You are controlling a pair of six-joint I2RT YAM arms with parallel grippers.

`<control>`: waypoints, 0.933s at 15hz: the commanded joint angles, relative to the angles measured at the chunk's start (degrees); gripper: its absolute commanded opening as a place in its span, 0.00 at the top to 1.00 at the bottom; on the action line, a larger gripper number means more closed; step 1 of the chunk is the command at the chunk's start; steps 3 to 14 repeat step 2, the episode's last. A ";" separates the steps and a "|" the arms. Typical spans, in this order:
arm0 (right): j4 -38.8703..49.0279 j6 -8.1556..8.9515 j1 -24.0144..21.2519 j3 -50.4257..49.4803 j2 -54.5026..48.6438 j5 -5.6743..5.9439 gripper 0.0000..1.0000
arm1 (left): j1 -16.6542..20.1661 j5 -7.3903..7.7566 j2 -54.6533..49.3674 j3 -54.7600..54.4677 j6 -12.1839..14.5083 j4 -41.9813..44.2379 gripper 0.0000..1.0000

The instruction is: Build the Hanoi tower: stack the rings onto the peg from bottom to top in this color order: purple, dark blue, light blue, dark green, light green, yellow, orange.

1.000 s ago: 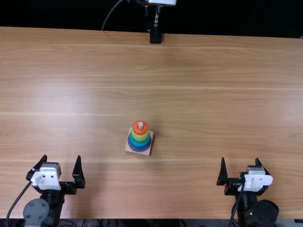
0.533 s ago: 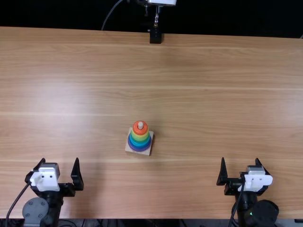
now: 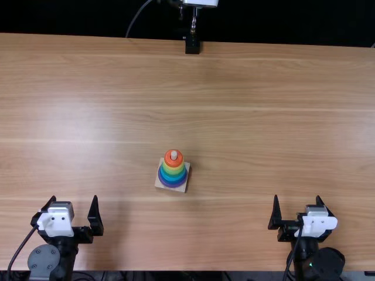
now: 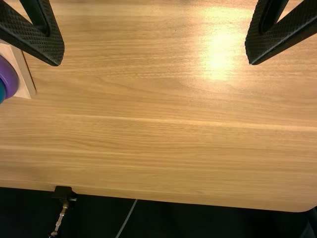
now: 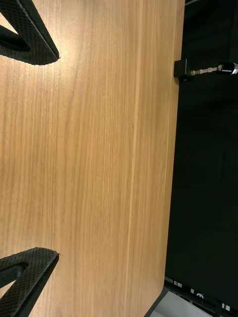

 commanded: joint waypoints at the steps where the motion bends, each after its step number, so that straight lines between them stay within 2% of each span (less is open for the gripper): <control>1: -3.76 0.10 -0.43 -4.03 -0.73 0.13 0.00 | 0.37 0.13 -0.69 -6.02 0.33 -4.68 0.00; 14: -3.76 0.10 -0.43 -4.03 -0.73 0.13 0.00 | 0.37 0.13 -0.69 -6.02 0.33 -4.68 0.00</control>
